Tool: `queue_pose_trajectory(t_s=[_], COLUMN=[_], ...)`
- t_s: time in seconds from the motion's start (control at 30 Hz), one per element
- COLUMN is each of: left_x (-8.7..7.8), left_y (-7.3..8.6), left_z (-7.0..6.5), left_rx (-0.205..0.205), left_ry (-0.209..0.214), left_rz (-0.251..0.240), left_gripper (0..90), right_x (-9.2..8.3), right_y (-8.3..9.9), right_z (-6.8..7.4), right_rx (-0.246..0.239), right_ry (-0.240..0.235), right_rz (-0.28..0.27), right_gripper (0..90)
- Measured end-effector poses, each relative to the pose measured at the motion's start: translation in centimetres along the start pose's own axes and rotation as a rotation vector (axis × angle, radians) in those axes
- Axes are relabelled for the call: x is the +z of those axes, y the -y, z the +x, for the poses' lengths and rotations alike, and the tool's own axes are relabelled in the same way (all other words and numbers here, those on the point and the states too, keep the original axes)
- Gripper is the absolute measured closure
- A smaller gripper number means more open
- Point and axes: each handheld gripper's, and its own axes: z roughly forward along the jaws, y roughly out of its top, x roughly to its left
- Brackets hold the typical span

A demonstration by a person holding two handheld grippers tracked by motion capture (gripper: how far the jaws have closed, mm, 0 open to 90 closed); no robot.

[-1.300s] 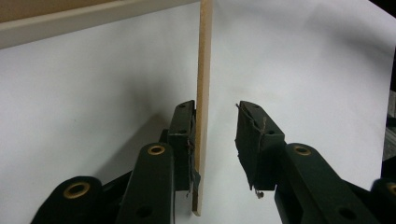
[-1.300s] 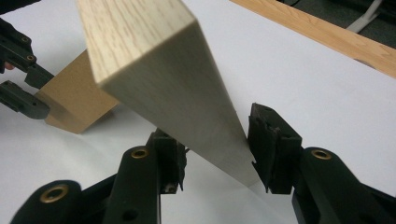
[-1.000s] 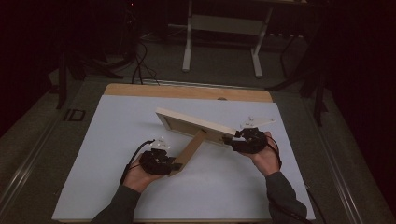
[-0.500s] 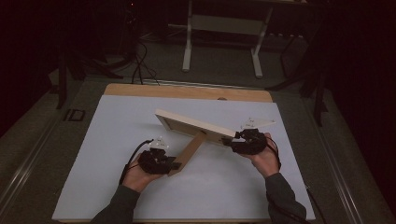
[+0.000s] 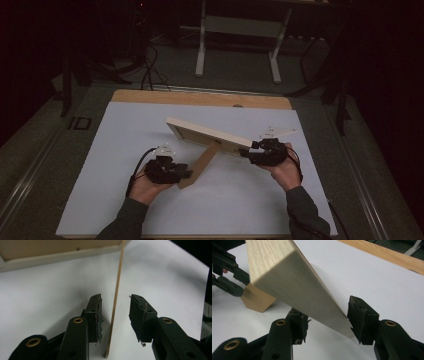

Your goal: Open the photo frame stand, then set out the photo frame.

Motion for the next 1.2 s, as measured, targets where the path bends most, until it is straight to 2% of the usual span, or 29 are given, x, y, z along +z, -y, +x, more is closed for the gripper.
queue_pose_trajectory(t_s=[0.27, 0.53, 0.67, 0.77, 0.93, 1.2], left_x=[-1.0, -1.6, -1.8, -2.1, -2.5, -3.5], left_y=[0.0, 0.0, -0.2, -0.5, -0.8, -1.1], left_z=[0.7, 1.0, 1.0, 0.9, 0.7, 0.5], left_rx=[-0.049, -0.077, -0.073, -0.062, -0.054, -0.082], left_ry=[-0.015, -0.034, -0.075, -0.087, -0.123, -0.160], left_rz=[-0.068, -0.102, -0.102, -0.108, -0.113, -0.146], left_gripper=[62.9, 64.1, 65.2, 65.8, 66.5, 69.0], right_x=[-0.1, -0.1, -0.1, -0.1, -0.2, -0.2], right_y=[0.5, 1.2, 1.5, 1.8, 2.2, 2.8], right_z=[-0.3, -0.5, -0.6, -0.6, -0.9, -1.2], right_rx=[0.007, 0.021, 0.022, 0.016, 0.035, 0.044], right_ry=[-0.008, -0.011, -0.021, -0.025, -0.030, -0.042], right_rz=[0.002, 0.012, 0.018, 0.034, 0.033, 0.046], right_gripper=[51.0, 51.1, 53.2, 54.2, 56.3, 65.7])
